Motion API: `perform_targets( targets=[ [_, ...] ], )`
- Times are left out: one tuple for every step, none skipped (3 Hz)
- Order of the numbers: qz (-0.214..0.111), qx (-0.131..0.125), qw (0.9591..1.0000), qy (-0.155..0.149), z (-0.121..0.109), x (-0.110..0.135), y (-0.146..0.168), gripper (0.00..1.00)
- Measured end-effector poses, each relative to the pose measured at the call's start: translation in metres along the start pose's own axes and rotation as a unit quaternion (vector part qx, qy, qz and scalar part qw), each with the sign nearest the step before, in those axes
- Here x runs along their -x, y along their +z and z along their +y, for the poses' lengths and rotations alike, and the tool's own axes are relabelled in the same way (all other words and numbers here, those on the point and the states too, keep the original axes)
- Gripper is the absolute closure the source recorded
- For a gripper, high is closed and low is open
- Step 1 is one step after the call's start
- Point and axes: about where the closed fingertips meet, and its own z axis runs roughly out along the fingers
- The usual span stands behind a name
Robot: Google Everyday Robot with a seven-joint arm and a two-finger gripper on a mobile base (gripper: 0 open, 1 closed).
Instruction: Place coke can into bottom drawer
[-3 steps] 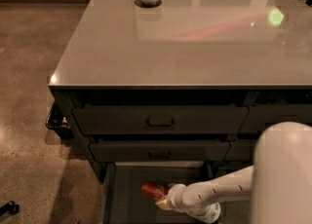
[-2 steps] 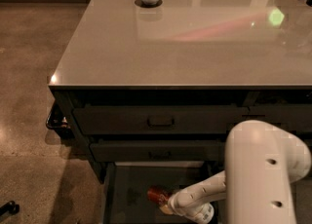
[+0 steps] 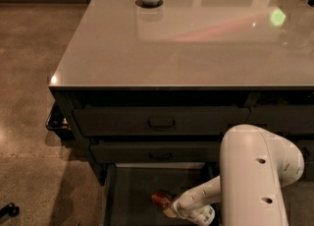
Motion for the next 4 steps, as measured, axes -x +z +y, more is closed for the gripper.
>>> perform_targets(
  targets=[
    [-0.006,0.004,0.9999,-0.008,-0.002,0.009,0.015,1.00],
    [-0.007,0.002,0.9999,-0.011,-0.006,0.015,0.035,1.00],
    [-0.004,-0.004,0.9999,-0.011,-0.010,0.016,0.053,1.00],
    [0.009,-0.004,1.0000,0.003,-0.017,0.004,0.069,1.00]
  ],
)
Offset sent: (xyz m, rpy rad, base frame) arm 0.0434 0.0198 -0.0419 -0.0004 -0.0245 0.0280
